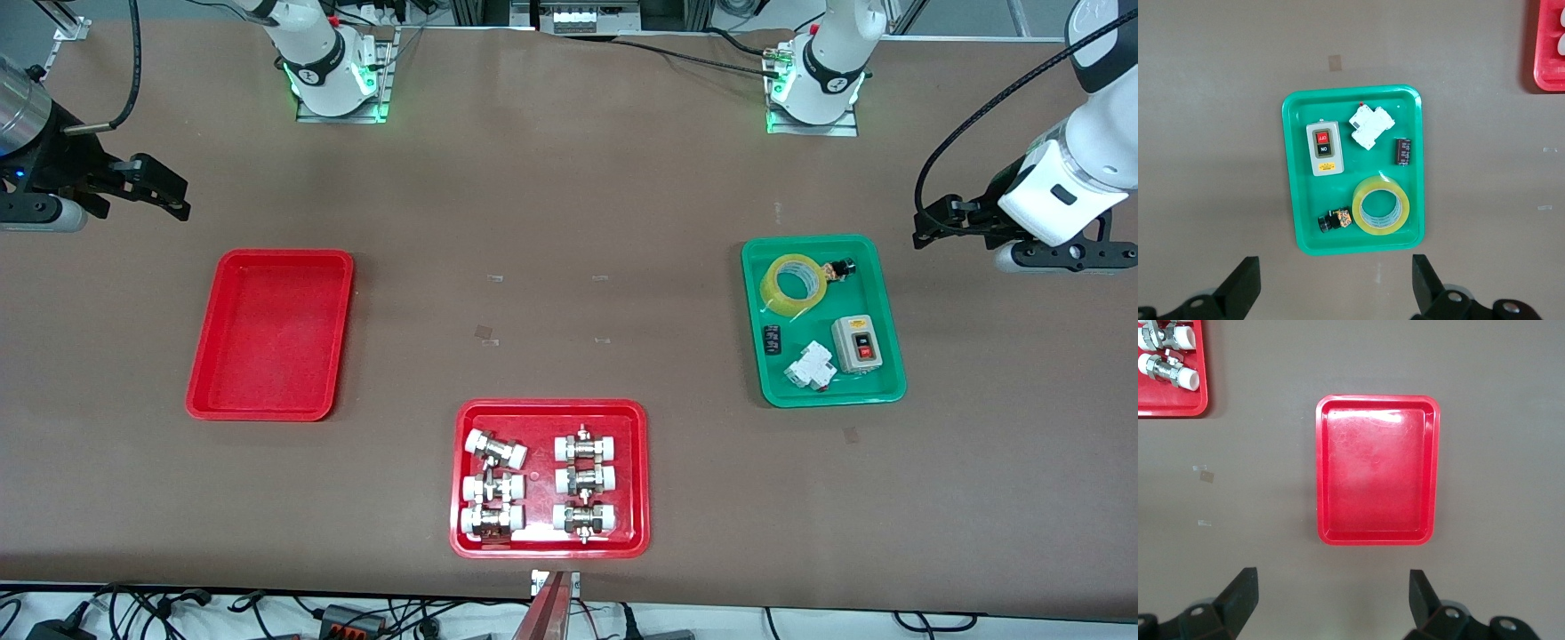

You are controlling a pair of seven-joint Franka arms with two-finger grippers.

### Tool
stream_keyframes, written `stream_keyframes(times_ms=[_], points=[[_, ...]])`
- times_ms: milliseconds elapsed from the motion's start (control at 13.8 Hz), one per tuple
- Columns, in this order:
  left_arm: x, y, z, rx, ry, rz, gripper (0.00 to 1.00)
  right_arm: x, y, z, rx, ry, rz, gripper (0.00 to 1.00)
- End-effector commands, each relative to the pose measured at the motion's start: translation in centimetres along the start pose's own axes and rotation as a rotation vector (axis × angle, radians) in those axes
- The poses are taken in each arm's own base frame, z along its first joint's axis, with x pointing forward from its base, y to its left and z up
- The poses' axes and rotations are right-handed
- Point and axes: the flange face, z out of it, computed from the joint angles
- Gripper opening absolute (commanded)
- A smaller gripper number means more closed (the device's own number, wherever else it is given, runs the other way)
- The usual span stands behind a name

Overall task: Left arm passes tape to right arm into tray
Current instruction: 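Reach the left gripper down toward the yellow tape roll in the green tray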

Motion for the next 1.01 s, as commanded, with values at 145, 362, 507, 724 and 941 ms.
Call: stream_keyframes(times_ms=[145,362,507,724,941], points=[[-0.7,-0.9,-0.4,-0.025,0.001,0.008,1.00,-0.3,-0.2,-0.6,-0.002,0.020,-0.003,1.00],[-0.2,-0.9,0.2,-0.027,-0.002,0.007,1.00,-0.3,-0.2,-0.5,0.001,0.018,-0.003,1.00],[1.7,-0.8,2.1,-0.021,-0.035,0.024,1.00,-0.3,-0.2,-0.5,0.003,0.018,-0.003,1.00],[3.6,-1.1,7.3,-0.021,-0.205,0.025,1.00,-0.3,-0.2,-0.4,0.002,0.017,-0.003,1.00],[4.9,-0.7,14.7,-0.024,-0.370,0.014,1.00,-0.3,-0.2,-0.3,0.002,0.015,-0.003,1.00]])
